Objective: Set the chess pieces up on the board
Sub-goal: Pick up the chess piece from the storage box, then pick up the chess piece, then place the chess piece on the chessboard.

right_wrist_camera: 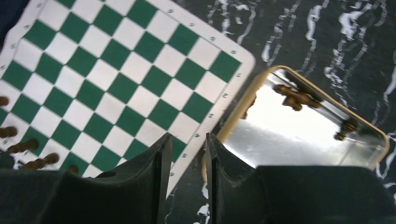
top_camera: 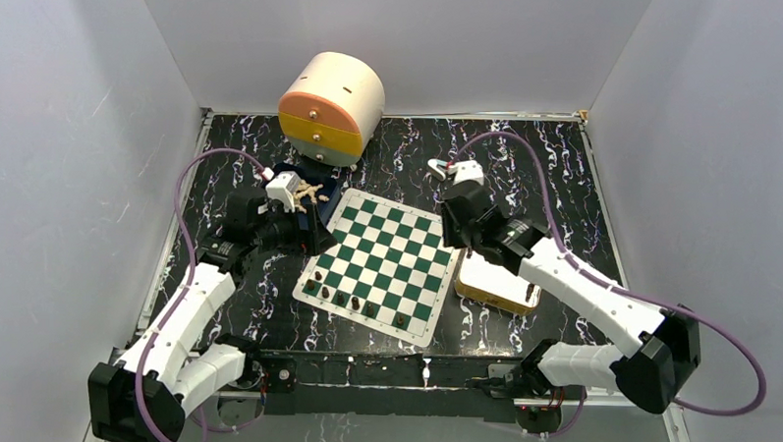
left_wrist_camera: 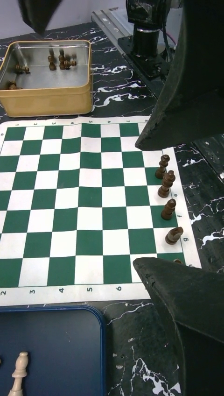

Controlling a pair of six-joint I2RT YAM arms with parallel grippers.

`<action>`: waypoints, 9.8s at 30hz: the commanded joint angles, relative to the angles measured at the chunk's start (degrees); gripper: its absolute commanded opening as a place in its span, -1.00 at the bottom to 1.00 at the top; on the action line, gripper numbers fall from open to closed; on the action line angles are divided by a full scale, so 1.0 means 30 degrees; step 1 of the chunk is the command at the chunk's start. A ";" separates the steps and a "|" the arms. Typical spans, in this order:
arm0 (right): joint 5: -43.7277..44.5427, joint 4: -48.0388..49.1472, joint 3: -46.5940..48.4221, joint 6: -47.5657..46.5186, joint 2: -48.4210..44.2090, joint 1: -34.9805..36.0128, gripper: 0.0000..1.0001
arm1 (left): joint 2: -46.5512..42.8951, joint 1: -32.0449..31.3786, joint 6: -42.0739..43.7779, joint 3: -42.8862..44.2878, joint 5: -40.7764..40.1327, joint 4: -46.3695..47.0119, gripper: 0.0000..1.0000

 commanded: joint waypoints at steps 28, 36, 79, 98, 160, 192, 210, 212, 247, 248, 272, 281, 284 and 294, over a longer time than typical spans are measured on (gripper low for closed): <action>-0.5189 0.7228 -0.7418 0.0666 -0.0056 -0.8957 -0.33 | -0.1982 -0.0746 0.0990 -0.0333 -0.2939 -0.0462 0.74; -0.6368 0.8560 -0.7929 0.0696 0.0581 -0.9310 -0.34 | -0.1928 -0.0762 0.0996 -0.0373 -0.3019 -0.0479 0.74; -0.6005 0.7615 -0.6961 0.0823 0.4062 -0.9550 -0.47 | -0.2225 -0.0740 0.1053 -0.0319 -0.3330 -0.0715 0.74; -0.5805 0.5211 -0.6569 0.0494 0.0517 -0.9550 -0.76 | -0.2138 -0.0743 0.0936 -0.0368 -0.3561 -0.0708 0.72; -1.5067 1.4436 -0.8743 -0.3016 -0.5267 -0.0212 -0.77 | 0.5224 -0.6061 -1.0345 0.3692 0.6369 0.2551 -0.04; -1.2865 1.2398 -0.9314 -0.3772 -0.5923 0.0338 -0.76 | 0.5234 -0.6334 -0.5798 0.5107 0.0507 -0.3257 -0.92; -1.0986 0.9382 -0.9118 -0.3564 -0.9234 0.0350 -0.76 | 0.6544 -0.8242 -0.4020 0.4380 -1.3185 -0.5314 -1.00; -1.0838 0.9199 -0.9093 -0.3568 -0.9435 0.0334 -0.75 | 0.6539 -0.8385 -0.4124 0.3809 -1.3573 -0.4487 -1.00; -1.0265 0.8292 -0.9183 -0.3693 -1.0009 0.0357 -0.73 | 0.7823 -0.8649 -0.4980 -0.0053 -1.3468 -0.0694 -0.98; -1.0273 0.8267 -0.9184 -0.3686 -1.0049 0.0342 -0.73 | 0.7849 -0.8649 -0.4994 -0.0029 -1.3489 -0.0728 -0.98; -0.9587 0.7739 -0.9380 -0.4010 -1.0437 0.0349 -0.69 | 0.7660 -0.8674 -0.4950 -0.0131 -1.2598 -0.0834 -0.64; -0.9650 0.7683 -0.9351 -0.3850 -1.0509 0.0342 -0.69 | 0.7522 -0.8663 -0.4935 0.0100 -1.2841 -0.1171 -0.58; -0.9669 0.7653 -0.9315 -0.3753 -1.0583 0.0343 -0.69 | 0.7422 -0.8678 -0.4937 0.0144 -1.2986 -0.1279 -0.55; -1.0665 0.8308 -0.9382 -0.3393 -0.9827 0.0352 -0.67 | 0.5821 -0.8678 -0.5527 0.1878 -1.2556 -0.2580 -0.42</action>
